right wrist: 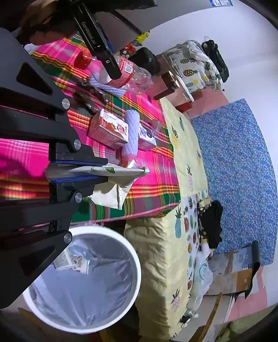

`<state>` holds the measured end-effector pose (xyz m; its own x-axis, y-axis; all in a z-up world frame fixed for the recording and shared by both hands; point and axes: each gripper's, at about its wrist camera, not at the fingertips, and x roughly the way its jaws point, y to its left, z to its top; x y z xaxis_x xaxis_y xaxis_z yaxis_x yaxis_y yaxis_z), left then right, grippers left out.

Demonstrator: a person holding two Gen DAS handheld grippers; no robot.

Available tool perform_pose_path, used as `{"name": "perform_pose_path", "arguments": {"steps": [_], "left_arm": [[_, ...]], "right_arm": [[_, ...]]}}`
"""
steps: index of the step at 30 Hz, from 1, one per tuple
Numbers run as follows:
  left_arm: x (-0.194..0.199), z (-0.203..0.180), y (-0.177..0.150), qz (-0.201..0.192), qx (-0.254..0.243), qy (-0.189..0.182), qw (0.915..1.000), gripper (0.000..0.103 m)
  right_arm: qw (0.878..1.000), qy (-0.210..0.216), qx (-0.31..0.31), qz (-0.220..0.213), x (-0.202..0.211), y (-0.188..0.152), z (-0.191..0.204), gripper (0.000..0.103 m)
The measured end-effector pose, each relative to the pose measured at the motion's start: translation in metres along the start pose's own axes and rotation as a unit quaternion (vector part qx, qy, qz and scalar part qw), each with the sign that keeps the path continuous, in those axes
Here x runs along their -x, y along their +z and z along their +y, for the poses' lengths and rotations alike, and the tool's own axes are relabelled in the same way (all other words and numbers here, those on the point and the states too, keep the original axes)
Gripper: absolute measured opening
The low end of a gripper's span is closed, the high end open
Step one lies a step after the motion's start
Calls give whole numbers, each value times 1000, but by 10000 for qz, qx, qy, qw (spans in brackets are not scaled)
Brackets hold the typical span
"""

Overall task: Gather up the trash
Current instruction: 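Carry the bottle to the bin with the left gripper while the right gripper carries crumpled paper there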

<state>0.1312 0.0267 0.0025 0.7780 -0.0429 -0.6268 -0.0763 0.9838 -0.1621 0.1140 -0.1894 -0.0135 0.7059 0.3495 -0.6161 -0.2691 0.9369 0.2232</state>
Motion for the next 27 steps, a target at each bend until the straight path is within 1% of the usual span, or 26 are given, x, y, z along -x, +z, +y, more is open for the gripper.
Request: {"name": "perform_pose_path", "arguments": {"steps": [5, 15, 22, 27], "left_arm": [[8, -22, -4, -4, -172, -238, 9996, 66], [7, -69, -9, 86, -531, -685, 9962, 66], [-7, -109, -15, 260, -841, -1048, 9906, 66], [-20, -139, -20, 386, -1045, -1326, 9849, 66]], "right_arm": [[9999, -110, -50, -105, 11, -1, -7, 9], [9987, -386, -252, -215, 25, -8, -31, 9], [9961, -673, -529, -234, 34, -14, -59, 9], [9942, -813, -669, -202, 38, -19, -76, 9]]}}
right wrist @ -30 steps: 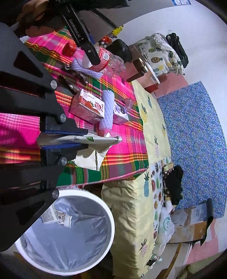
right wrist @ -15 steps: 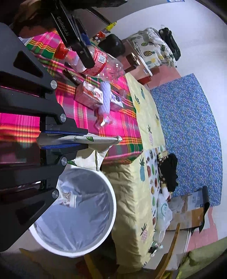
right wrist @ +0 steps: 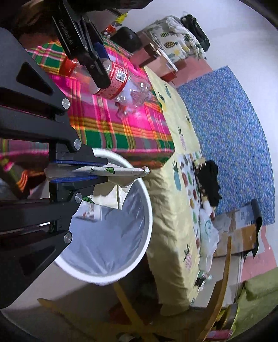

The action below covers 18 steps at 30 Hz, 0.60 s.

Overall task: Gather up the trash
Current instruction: 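Carry the bottle to the bin with the left gripper while the right gripper carries crumpled paper there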

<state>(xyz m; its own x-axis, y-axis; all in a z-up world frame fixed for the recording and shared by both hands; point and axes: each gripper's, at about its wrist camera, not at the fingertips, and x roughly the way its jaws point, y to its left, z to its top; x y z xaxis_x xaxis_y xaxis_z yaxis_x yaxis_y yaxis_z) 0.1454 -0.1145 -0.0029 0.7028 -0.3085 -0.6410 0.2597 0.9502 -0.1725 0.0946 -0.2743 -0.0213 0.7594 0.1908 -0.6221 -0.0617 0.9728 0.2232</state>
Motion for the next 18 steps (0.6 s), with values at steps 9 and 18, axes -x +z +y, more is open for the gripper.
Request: {"name": "perform_pose_path", "arguments": {"steps": [9, 18], "left_arm": [[-35, -38, 4, 221, -321, -559, 9977, 66], [-65, -57, 2, 462, -505, -957, 9931, 66]], "right_arm": [[9993, -242, -257, 149, -1, -5, -30, 9], [9980, -347, -416, 339, -7, -9, -46, 11]]}}
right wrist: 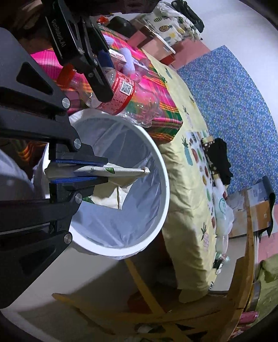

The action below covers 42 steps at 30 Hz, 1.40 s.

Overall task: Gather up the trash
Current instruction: 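Carry the bottle to the bin with the left gripper while the right gripper carries crumpled paper there, then open both grippers over the bin and withdraw toward the bed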

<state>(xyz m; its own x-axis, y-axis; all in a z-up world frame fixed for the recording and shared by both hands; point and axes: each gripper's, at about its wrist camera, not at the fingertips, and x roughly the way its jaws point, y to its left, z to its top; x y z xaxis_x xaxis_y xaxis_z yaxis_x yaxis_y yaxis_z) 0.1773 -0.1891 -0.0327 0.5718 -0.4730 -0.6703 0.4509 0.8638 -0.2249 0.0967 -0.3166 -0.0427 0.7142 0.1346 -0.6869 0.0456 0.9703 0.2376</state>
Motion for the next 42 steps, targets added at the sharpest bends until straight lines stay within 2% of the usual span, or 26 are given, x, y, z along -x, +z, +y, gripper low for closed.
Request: {"name": "perform_pose_path", "arguments": {"steps": [7, 10, 12, 21, 23, 25, 26, 42], "left_arm": [[-15, -5, -2, 130, -126, -42, 9998, 67], [-14, -5, -1, 37, -131, -36, 9999, 67], [-13, -5, 0, 8, -114, -13, 9999, 67], [1, 0, 1, -146, -43, 109, 9998, 68], [8, 1, 0, -209, -21, 148, 9997, 68], [13, 3, 0, -247, 7, 195, 9995, 68], [17, 4, -2, -267, 34, 222, 9994, 68], [69, 41, -27, -417, 438, 864, 9944, 68]], "right_arm": [[9998, -137, -69, 129, -6, 1, -11, 13], [9997, -167, -111, 116, -6, 2, -15, 24], [9997, -178, -111, 87, -4, 2, -15, 28], [9998, -183, -67, -53, 4, 5, -14, 30], [9998, -159, -24, -92, 7, 6, -11, 34], [9998, -134, 34, -130, 9, 7, -8, 46], [9998, -98, 69, -145, 10, 7, -5, 47], [9977, 215, 614, -169, 18, 1, 39, 48]]}}
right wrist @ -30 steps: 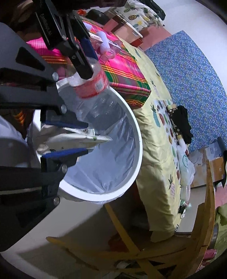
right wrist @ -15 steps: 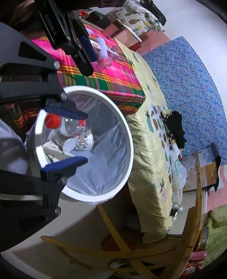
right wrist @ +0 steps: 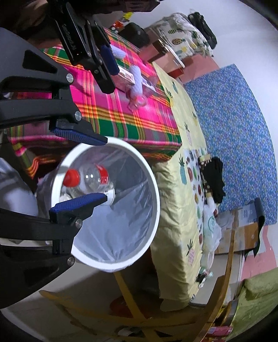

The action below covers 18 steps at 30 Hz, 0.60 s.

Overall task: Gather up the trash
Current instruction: 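Open both grippers over the bin and withdraw toward the bed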

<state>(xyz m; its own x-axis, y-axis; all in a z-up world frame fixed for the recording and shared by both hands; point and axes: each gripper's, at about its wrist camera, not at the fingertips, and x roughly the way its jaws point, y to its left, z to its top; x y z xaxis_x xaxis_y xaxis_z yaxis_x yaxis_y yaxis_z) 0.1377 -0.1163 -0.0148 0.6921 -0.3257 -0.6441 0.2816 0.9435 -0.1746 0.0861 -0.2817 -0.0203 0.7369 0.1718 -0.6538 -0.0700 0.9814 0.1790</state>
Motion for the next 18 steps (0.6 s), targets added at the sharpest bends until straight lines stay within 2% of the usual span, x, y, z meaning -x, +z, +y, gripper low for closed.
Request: {"name": "perform_pose_path", "arguments": {"steps": [5, 18], "left_arm": [[13, 14, -6, -79, 136, 218, 9996, 68], [38, 41, -26, -95, 341, 458, 9983, 68]], "right_arm": [[9998, 128, 152, 12, 0, -1, 11, 48], [9976, 467, 500, 115, -1, -8, 44, 48]]}}
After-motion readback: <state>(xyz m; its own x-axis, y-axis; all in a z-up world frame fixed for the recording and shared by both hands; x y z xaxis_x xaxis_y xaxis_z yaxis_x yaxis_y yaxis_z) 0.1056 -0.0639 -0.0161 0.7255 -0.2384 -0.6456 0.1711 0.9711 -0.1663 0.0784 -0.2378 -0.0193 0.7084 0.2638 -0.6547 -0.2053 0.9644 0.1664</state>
